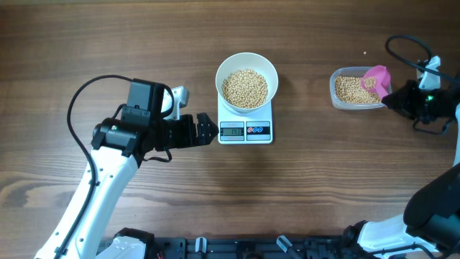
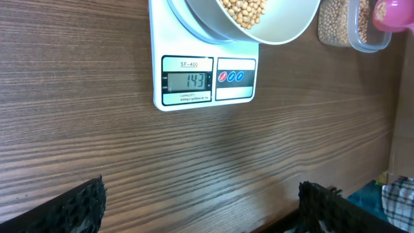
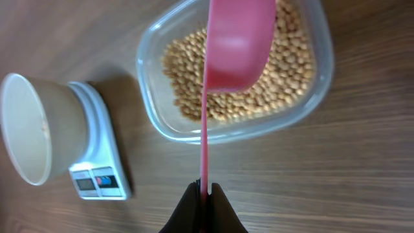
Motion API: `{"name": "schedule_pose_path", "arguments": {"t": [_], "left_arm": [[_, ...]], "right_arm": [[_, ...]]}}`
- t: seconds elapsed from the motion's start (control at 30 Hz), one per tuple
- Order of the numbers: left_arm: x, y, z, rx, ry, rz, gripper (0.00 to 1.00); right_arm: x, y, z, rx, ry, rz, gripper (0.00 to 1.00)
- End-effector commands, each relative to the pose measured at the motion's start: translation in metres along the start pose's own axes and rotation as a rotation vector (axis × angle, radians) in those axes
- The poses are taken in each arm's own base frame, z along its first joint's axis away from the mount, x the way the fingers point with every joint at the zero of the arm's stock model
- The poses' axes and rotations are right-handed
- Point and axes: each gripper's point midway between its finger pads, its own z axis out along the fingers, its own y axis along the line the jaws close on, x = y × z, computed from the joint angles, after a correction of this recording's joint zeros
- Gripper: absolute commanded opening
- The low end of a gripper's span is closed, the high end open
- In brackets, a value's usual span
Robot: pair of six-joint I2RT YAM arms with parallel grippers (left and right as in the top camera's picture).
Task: Scoop item into bowl and weigh 150g on scale
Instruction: 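Dip the pink scoop into the tub and scoop a few soybeans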
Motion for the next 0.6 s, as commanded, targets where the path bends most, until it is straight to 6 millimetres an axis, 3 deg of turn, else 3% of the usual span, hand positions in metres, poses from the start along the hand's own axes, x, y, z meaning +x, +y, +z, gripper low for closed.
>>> {"name": "schedule_pose_path", "arguments": {"t": [0.0,0.57], "left_arm": [[-0.002,0.003,0.001,-0.011,-0.004,0.015,1.00],[-0.002,0.003,0.001,-0.011,-0.003,0.015,1.00]], "right_arm": [[-0.004,0.008,-0.008,0.041,-0.013,-0.132,0.04],[0.018,0.015,0.030,0.428,0.159,-0.433,0.04]]}}
